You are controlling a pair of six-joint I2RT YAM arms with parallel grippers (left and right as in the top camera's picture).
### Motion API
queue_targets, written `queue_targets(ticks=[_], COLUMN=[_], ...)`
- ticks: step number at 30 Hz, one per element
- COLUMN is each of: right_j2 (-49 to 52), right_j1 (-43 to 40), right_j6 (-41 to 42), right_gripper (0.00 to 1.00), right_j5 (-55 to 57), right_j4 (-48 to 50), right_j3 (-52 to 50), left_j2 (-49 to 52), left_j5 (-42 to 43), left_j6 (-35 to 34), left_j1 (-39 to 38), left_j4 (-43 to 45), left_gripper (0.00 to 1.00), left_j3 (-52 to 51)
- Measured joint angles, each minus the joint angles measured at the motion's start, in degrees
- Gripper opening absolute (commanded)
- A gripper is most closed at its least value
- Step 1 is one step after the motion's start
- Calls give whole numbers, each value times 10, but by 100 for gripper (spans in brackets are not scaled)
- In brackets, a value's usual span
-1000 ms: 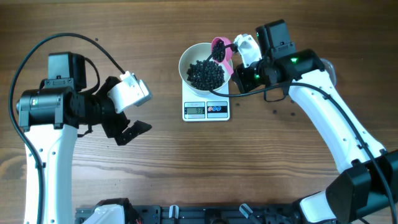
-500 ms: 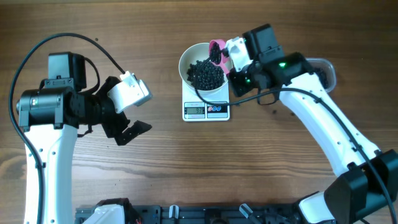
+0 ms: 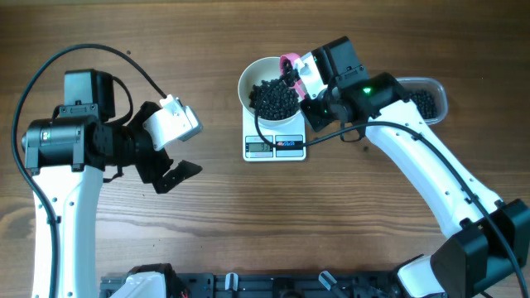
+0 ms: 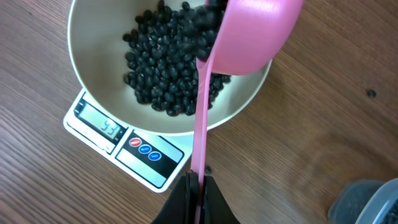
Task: Scoop item into bowl and weigh 150g on scale
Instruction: 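Tilt the scoop with right gripper to pour beans into bowl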
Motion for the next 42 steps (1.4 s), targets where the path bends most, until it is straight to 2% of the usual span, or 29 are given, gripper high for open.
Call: queue_targets(ticks=[30, 42], right_j2=[0, 0], right_j1=[28, 64], right_j6=[-34, -87], right_gripper=[5, 4], right_j5=[85, 157], right_j4=[-17, -10], right_j3=[12, 12], left_j2=[0, 0], left_j5=[0, 0], left_j6=[0, 0], left_j1=[0, 0], left_j4=[0, 0], left_gripper=[100, 100], left_j3=[0, 0])
